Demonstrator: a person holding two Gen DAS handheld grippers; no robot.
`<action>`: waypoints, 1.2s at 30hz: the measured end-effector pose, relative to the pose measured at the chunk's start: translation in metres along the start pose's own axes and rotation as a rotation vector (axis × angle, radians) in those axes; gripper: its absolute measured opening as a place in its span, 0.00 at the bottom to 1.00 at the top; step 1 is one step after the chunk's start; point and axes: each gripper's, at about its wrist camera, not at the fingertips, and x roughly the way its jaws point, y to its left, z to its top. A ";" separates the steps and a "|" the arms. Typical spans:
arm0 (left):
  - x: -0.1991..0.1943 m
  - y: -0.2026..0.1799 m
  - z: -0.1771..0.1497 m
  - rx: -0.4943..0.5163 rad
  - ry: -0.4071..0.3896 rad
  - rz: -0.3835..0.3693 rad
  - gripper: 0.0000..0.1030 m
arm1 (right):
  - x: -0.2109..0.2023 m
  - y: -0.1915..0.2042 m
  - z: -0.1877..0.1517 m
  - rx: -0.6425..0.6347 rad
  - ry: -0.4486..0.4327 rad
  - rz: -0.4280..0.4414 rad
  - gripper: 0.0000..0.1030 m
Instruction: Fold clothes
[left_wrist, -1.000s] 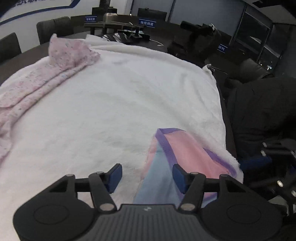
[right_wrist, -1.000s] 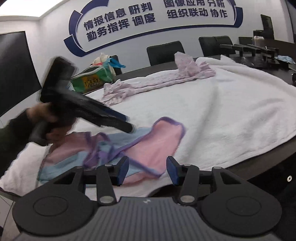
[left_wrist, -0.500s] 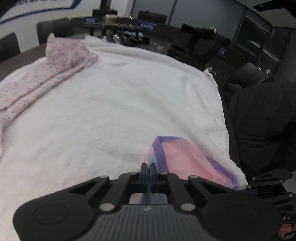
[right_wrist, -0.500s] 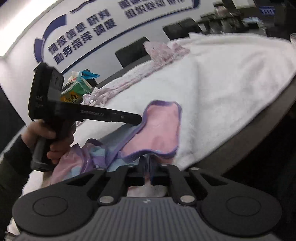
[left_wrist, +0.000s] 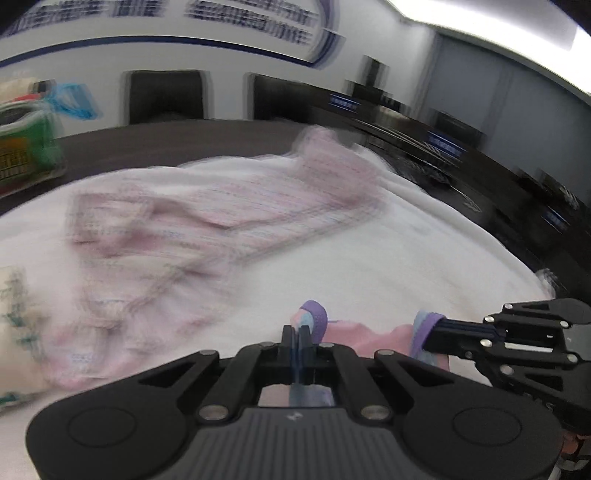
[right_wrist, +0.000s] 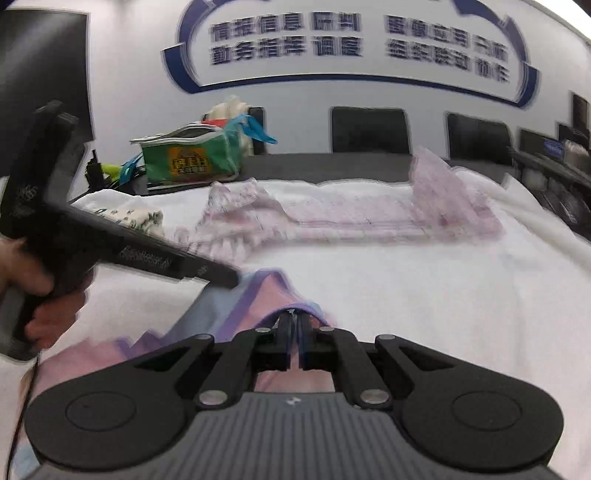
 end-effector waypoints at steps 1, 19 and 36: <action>0.002 0.008 0.003 -0.036 -0.008 0.022 0.00 | 0.016 -0.002 0.012 -0.018 0.011 -0.007 0.03; -0.126 0.065 -0.137 -0.177 0.005 -0.179 0.56 | -0.057 0.057 -0.075 0.006 0.058 0.369 0.52; -0.199 -0.007 -0.198 -0.181 -0.017 -0.150 0.04 | -0.116 0.076 -0.107 -0.017 0.139 0.479 0.02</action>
